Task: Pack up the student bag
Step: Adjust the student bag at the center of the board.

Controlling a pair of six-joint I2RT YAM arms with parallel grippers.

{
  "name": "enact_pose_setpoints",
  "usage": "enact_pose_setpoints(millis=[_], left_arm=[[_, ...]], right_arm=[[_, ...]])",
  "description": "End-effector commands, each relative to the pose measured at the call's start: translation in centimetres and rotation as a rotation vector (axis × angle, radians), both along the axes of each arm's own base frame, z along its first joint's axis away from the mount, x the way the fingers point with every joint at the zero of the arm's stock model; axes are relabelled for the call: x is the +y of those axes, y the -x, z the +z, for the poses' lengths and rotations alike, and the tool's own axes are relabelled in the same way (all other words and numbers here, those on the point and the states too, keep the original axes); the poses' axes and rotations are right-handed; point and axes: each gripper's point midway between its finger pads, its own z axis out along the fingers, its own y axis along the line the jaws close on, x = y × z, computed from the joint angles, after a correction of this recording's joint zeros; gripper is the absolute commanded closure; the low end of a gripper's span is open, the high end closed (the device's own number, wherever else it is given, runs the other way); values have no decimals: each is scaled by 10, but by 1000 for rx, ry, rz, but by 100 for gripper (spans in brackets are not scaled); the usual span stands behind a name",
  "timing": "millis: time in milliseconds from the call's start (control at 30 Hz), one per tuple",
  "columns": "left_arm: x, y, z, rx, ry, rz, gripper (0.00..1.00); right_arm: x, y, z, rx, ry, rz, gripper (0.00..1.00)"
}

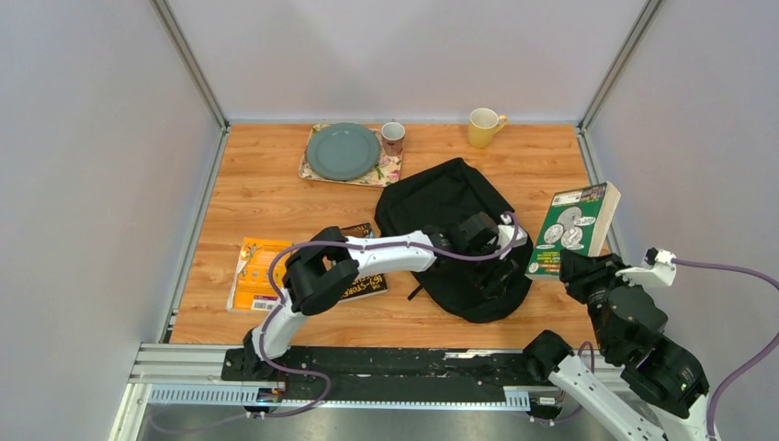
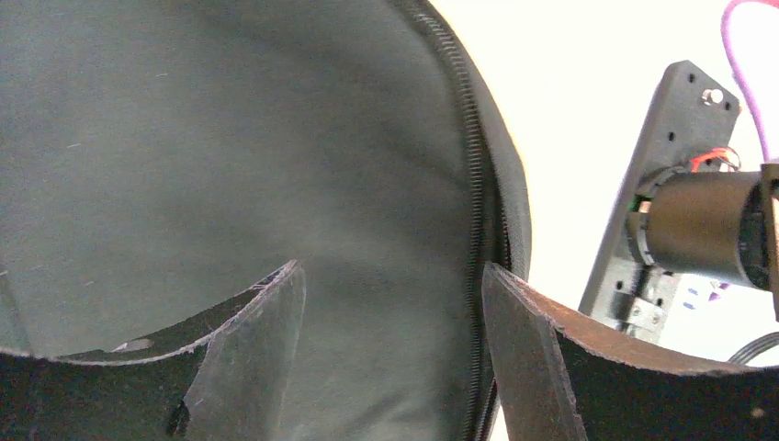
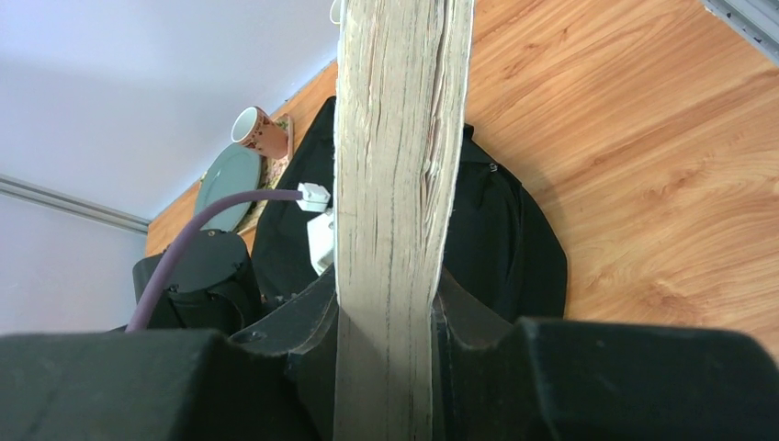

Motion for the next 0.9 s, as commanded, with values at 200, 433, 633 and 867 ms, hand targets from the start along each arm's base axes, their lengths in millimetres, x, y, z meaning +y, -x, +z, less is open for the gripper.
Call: enact_pose_setpoints(millis=[200,433,633,867], left_arm=[[-18,38,-2,17,10,-100,22],[-13,52,-35,28,-57,-107,22],[4,53,-82,-26,-201,-72,22],[47,40,-128,-107,-421,-3,58]], right_arm=[[-8,8,17,-78,-138,-33,100],[-18,14,11,-74,-140,-64,100],[-15,13,7,-62,-137,-54,100],[-20,16,5,-59,-137,-72,100]])
